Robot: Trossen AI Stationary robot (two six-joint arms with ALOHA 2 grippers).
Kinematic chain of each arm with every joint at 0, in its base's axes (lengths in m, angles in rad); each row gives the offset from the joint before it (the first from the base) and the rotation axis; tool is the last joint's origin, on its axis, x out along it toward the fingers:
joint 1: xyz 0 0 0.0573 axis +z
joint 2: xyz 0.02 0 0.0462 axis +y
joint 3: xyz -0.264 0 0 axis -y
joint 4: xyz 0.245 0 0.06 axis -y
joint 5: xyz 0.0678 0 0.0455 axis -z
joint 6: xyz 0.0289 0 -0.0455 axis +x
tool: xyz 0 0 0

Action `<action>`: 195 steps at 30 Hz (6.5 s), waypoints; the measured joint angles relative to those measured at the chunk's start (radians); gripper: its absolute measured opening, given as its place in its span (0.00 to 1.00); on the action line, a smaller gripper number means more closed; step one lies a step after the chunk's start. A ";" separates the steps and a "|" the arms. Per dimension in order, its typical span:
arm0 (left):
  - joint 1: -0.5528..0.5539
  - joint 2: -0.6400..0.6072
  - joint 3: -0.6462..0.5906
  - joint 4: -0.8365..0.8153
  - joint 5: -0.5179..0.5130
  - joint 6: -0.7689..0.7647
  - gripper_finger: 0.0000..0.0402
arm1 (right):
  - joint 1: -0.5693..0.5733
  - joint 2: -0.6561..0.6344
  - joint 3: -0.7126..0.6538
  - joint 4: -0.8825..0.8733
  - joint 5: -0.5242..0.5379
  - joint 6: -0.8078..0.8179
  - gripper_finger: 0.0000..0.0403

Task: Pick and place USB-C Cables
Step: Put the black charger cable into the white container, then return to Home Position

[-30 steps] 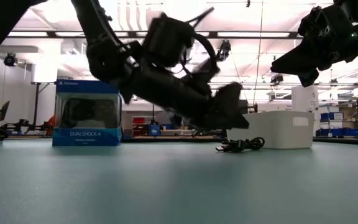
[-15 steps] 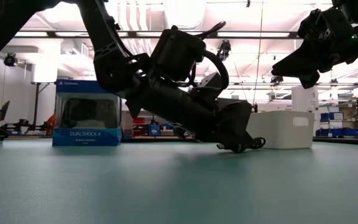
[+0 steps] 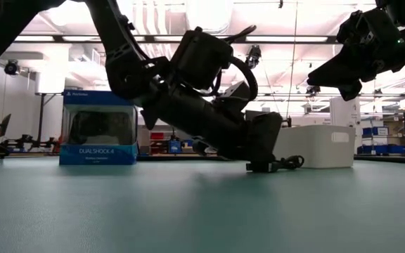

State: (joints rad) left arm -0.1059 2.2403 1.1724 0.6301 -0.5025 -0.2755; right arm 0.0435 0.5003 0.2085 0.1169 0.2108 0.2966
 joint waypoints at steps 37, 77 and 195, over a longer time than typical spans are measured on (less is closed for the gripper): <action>-0.079 -0.514 -0.416 0.572 0.232 0.369 0.05 | 0.060 0.400 -0.073 0.855 -0.084 -0.218 0.45; -0.077 -0.514 -0.427 0.593 0.228 0.386 0.14 | 0.059 0.796 0.274 0.974 -0.298 -0.387 0.06; -0.073 -0.714 -0.616 0.426 -0.031 0.360 0.45 | -0.698 1.347 1.327 -1.413 -0.394 -0.228 0.30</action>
State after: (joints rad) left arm -0.1787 1.5261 0.5560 1.0560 -0.5335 0.0849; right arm -0.6548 1.8476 1.5351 -1.2957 -0.1829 0.0687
